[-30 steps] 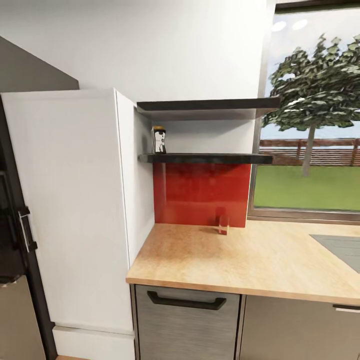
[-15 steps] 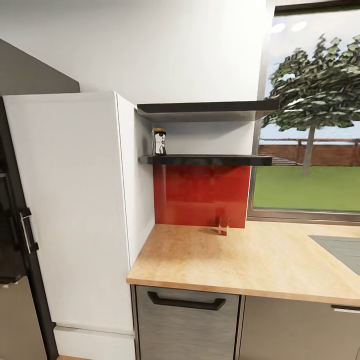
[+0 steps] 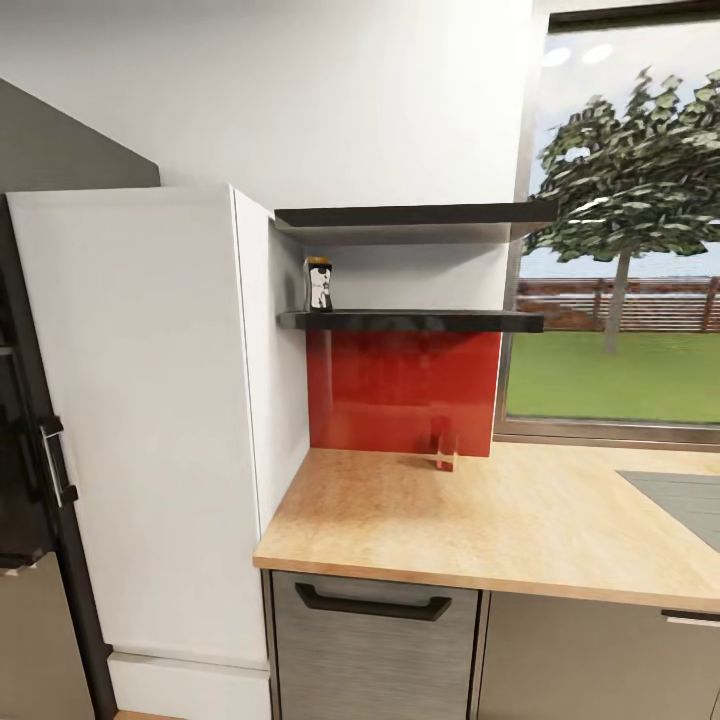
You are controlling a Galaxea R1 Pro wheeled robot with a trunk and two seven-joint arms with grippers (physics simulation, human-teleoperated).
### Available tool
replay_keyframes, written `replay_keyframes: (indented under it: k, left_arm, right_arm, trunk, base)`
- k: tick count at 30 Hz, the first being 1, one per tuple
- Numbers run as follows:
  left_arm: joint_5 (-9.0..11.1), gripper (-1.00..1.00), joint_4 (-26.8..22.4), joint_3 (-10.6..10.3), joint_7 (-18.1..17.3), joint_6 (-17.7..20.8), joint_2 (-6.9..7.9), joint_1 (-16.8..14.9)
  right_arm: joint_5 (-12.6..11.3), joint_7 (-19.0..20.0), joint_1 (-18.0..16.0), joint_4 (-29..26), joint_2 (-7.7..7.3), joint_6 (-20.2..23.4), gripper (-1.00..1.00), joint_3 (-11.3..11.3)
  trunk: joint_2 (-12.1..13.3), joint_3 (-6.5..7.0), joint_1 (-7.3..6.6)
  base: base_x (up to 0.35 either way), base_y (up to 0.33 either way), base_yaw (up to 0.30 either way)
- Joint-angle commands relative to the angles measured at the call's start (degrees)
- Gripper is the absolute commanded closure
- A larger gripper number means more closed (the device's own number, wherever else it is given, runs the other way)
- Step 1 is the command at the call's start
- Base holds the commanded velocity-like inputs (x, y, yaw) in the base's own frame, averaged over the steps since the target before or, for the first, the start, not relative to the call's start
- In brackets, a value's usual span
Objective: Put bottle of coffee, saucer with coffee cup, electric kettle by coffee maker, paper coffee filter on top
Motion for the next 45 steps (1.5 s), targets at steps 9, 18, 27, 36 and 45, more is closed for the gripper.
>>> replay_keyframes:
  k: [9,18,27,36,45]
  left_arm:
    - [0.61,-1.00,-0.05,-0.36,-0.21,-0.16,0.03,0.05]
    - [0.54,-1.00,-0.05,-0.36,-0.21,-0.57,0.05,0.05]
    - [0.52,-1.00,-0.05,-0.37,-0.21,-1.52,0.05,0.05]
    - [0.52,-1.00,-0.05,-0.37,-0.21,-1.57,0.05,0.06]
    - [1.40,-1.00,-0.05,0.18,-0.21,-1.41,0.47,0.06]
  right_arm:
    - [0.34,0.04,-0.07,0.17,-0.01,-0.37,-1.00,0.18]
    - [0.34,0.04,-0.05,0.20,-0.01,-0.37,-1.00,0.18]
    - [0.34,0.04,-0.05,0.17,-0.01,-0.37,-1.00,0.18]
    - [0.34,0.04,-0.05,0.20,-0.09,-0.37,-1.00,0.18]
    - [0.75,0.15,-0.12,0.16,-0.13,0.10,-1.00,0.22]
  trunk:
    - [-0.03,-0.01,0.02]
    - [-0.03,-0.01,0.02]
    - [-0.03,-0.01,0.02]
    - [-0.03,-0.01,0.02]
    - [-0.03,-0.01,0.02]
  base:
    - [0.000,0.000,0.000]
    - [0.000,0.000,0.000]
    - [-0.084,0.148,0.000]
    - [-0.022,0.051,0.000]
    - [-0.001,0.002,0.000]
